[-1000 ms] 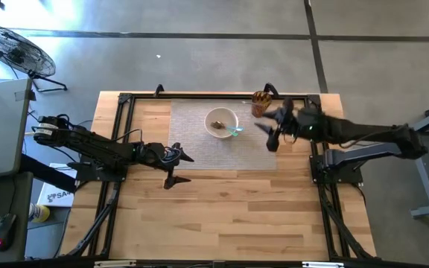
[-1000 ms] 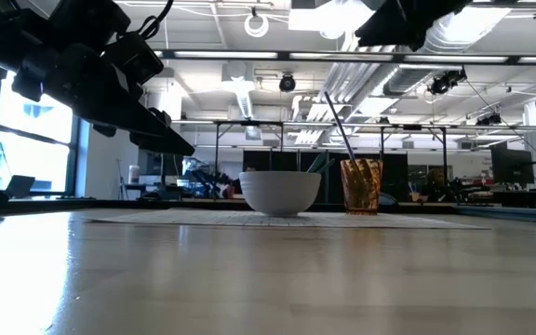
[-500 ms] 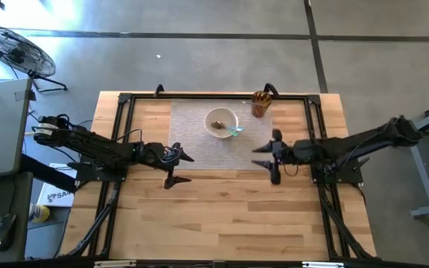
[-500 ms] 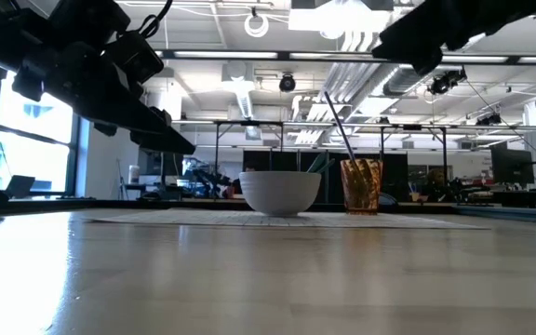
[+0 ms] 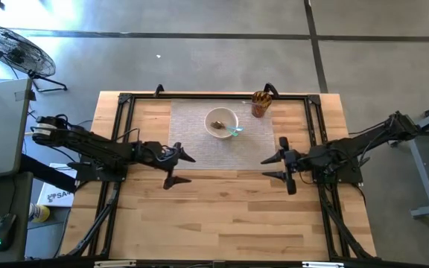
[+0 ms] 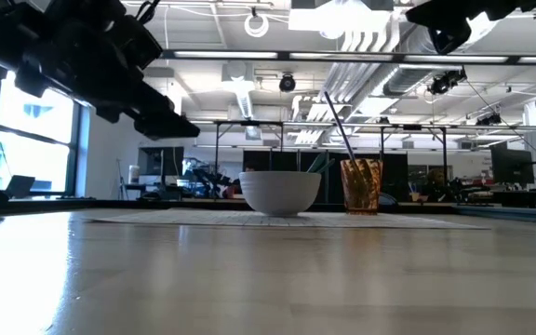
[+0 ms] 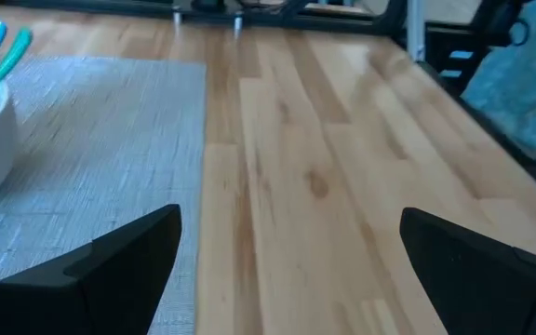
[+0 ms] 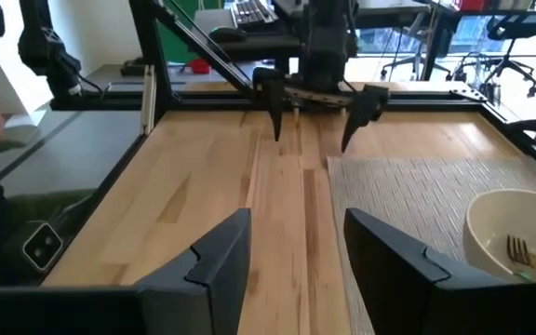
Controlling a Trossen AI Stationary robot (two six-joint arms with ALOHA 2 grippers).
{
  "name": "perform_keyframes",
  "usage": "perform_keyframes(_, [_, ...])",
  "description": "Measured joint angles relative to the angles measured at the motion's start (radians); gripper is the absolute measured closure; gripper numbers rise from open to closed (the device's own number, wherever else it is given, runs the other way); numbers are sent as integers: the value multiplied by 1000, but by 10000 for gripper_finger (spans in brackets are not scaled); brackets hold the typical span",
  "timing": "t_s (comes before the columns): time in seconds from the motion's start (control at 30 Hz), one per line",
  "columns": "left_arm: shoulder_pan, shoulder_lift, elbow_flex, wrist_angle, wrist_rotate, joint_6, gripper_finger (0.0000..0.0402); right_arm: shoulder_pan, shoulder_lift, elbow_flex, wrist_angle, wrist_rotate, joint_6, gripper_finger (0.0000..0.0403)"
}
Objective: Pick & Place Utensil
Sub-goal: Return to Home Position
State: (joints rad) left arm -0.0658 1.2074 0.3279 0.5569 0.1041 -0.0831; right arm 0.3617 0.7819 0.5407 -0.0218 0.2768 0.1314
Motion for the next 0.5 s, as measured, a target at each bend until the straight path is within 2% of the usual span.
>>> perform_keyframes(0.17, [0, -70, 0, -14, 14, 15, 2, -1, 3, 0, 0, 0, 2, 235])
perform_keyframes(0.37, [0, -219, 0, -157, -4, 59, 2, -1, -39, 0, 9, 0, -13, 235])
perform_keyframes(0.5, [0, -324, 0, -232, -36, 83, 2, -15, -116, 0, 15, -70, -51, 235])
